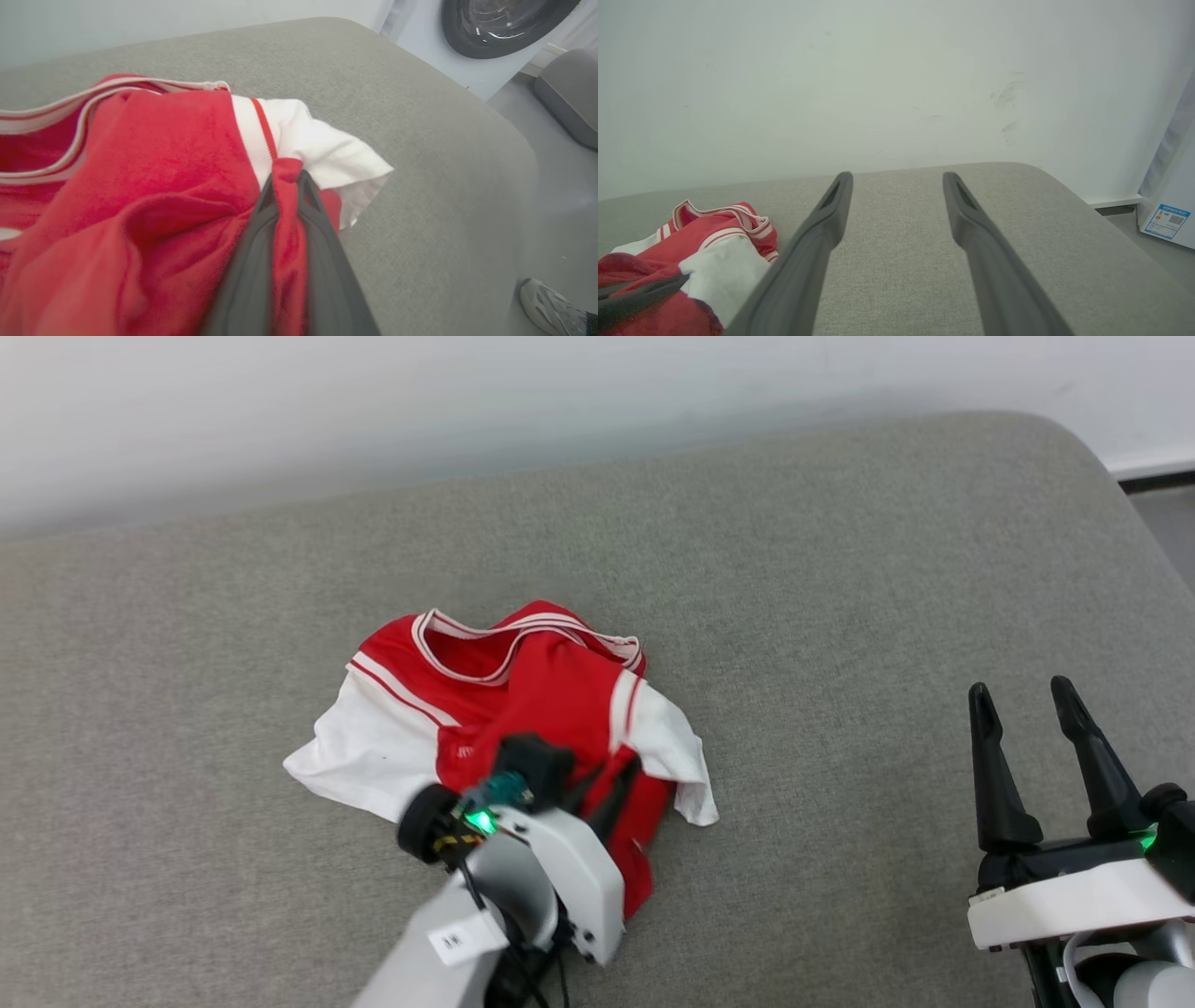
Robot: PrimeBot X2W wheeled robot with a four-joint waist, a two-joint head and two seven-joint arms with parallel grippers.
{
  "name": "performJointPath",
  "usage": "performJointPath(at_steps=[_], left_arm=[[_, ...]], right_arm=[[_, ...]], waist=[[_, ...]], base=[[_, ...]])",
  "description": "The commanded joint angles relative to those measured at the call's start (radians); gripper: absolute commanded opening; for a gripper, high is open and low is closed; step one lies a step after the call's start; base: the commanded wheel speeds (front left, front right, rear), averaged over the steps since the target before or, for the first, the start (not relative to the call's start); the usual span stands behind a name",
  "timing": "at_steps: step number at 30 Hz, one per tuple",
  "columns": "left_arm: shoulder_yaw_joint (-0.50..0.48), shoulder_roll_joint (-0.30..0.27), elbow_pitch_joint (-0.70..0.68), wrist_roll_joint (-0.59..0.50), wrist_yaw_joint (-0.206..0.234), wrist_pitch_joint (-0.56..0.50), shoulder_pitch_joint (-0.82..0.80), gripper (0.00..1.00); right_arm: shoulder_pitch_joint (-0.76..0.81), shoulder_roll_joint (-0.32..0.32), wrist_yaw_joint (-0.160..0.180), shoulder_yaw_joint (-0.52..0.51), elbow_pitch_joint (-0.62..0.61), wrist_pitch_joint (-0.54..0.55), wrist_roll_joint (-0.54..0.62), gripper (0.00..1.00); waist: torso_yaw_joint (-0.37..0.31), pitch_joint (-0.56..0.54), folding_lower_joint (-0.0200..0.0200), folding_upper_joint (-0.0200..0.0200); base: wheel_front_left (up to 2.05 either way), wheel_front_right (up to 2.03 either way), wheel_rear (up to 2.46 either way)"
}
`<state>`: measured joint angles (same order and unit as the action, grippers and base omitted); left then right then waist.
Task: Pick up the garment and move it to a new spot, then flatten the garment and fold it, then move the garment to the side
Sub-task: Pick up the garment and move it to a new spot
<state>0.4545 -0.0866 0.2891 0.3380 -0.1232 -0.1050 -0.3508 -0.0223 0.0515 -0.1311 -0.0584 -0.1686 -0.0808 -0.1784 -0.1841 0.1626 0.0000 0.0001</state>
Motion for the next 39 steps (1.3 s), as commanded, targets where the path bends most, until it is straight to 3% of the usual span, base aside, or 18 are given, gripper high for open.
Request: performJointPath(at_steps=[1,9,10,11,16,24,32,39], left_arm=[[0.017,0.003,0.006,0.003,-0.003,-0.002,0.019,0.0],[0.121,0.02,0.054,0.037,-0.006,0.022,0.065,0.02],[0.128,0.022,0.053,0.038,-0.006,0.032,0.063,0.44],[0.133,0.022,0.052,0.037,-0.007,0.046,0.059,1.0],[0.136,0.023,0.016,0.02,0.012,0.143,0.063,1.0],[0.098,0.022,-0.055,-0.014,0.109,0.303,0.096,1.0],[-0.01,-0.015,-0.062,-0.006,0.224,0.352,0.164,1.0],[-0.112,-0.08,-0.097,0.02,0.283,0.364,0.239,1.0]], right_arm=[[-0.016,-0.002,0.001,-0.001,0.001,-0.007,-0.005,1.0],[-0.026,-0.002,0.001,0.002,0.016,-0.017,0.003,1.0],[-0.025,-0.002,0.001,-0.001,0.019,-0.015,0.005,1.0],[-0.022,-0.002,0.001,-0.001,0.022,-0.013,0.007,1.0],[0.004,-0.002,0.001,-0.002,0.026,0.007,0.02,1.0],[0.049,-0.002,0.001,-0.004,0.014,0.048,0.03,1.0],[0.106,-0.002,0.001,-0.005,0.017,0.085,0.019,1.0],[0.142,-0.002,0.001,-0.008,0.012,0.109,0.011,1.0]], waist=[[-0.011,0.022,0.0,-0.0001],[0.001,0.037,0.0,-0.0001],[0.007,0.031,0.0,-0.0001],[0.014,0.023,0.0,-0.0001],[0.047,-0.029,0.0,-0.0001],[0.109,-0.092,0.0,-0.0001],[0.152,-0.151,0.0,-0.0001],[0.171,-0.176,0.0,-0.0001]], base=[[0.0,0.0,0.0],[0.0,0.0,0.0],[0.0,0.0,0.0],[0.0,0.0,0.0],[0.0,0.0,0.0],[0.0,0.0,0.0],[0.0,0.0,0.0],[0.0,0.0,0.0]])
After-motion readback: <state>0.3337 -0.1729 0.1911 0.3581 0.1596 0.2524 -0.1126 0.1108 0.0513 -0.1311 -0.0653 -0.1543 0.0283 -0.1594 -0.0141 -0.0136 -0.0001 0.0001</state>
